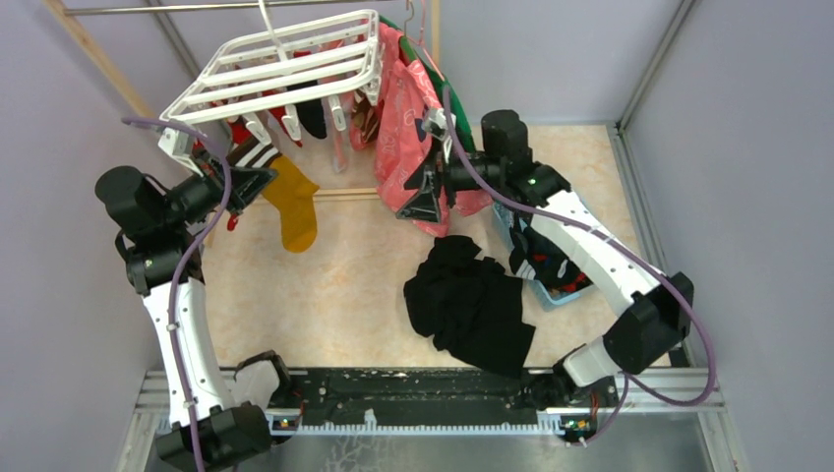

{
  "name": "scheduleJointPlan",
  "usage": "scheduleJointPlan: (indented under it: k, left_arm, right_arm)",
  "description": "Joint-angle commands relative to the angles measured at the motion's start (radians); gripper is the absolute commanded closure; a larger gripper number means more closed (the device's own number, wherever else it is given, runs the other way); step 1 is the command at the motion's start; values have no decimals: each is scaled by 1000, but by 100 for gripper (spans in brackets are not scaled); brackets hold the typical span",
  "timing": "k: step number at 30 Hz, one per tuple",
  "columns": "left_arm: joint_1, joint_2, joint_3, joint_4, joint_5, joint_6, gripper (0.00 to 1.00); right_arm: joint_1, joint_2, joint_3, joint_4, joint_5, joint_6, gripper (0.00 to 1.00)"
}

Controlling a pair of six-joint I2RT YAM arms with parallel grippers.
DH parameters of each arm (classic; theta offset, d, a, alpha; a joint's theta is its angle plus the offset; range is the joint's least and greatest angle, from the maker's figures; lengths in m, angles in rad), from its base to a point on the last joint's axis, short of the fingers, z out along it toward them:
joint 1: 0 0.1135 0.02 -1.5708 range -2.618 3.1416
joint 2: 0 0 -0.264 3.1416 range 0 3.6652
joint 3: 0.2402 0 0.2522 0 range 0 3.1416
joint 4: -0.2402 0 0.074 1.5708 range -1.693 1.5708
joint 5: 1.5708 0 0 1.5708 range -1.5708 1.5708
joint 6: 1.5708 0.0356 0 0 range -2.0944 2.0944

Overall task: Remove the socks clipped to the hanger
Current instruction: Remove the sock from the hanger.

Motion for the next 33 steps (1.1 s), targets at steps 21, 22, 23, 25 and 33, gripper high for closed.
scheduleJointPlan:
  k: [21,22,23,25,33]
  left_arm:
    - [-83,-96,-111,410,78,-575,100]
    - [-85,-96,-113,421,78,-588,100]
    - [-84,-95,-115,428,77,-599,100]
    - [-84,-95,-123,456,75,-626,100]
    - [-84,-110,-189,544,64,-717,100]
  right_arm:
    - [159,279,81,956,-48,631,12]
    - [168,289,90,964,-51,636,11]
    - [178,302,103,966,-57,635,10]
    - [200,328,132,957,-63,627,10]
    - [242,431,234,1003,-111,691,19]
